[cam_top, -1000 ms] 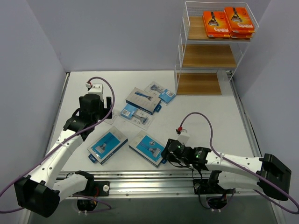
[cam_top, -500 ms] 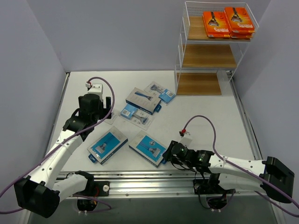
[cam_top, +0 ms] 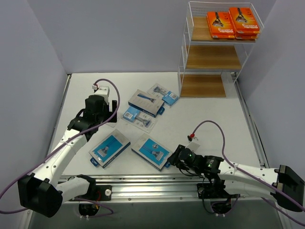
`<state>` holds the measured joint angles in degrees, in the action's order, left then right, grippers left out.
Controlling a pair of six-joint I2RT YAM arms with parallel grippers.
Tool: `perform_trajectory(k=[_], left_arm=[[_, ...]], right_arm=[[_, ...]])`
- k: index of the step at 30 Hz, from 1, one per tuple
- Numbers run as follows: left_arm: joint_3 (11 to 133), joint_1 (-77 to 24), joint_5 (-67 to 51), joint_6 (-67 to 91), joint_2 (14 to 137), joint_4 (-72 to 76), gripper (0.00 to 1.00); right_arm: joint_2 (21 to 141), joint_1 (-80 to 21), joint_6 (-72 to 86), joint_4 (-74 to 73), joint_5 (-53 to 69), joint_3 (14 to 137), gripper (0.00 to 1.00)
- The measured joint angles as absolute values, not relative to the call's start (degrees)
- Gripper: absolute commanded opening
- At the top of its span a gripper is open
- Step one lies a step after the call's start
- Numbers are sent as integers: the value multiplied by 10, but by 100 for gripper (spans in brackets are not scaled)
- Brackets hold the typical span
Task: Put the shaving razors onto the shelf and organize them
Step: Grab a shaving razor with the right arm
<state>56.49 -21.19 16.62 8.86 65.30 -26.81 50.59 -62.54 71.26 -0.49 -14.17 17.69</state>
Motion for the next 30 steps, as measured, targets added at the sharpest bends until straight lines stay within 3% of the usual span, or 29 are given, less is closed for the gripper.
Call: perform_trajectory(k=[16,30], left_arm=[[566,-209,136,100,623,-268,95],[566,-209,106,105,621,-268,94]], right_arm=[[516,-627,769,47,-139,120,29],[600,-628,804,166,-143,114,25]])
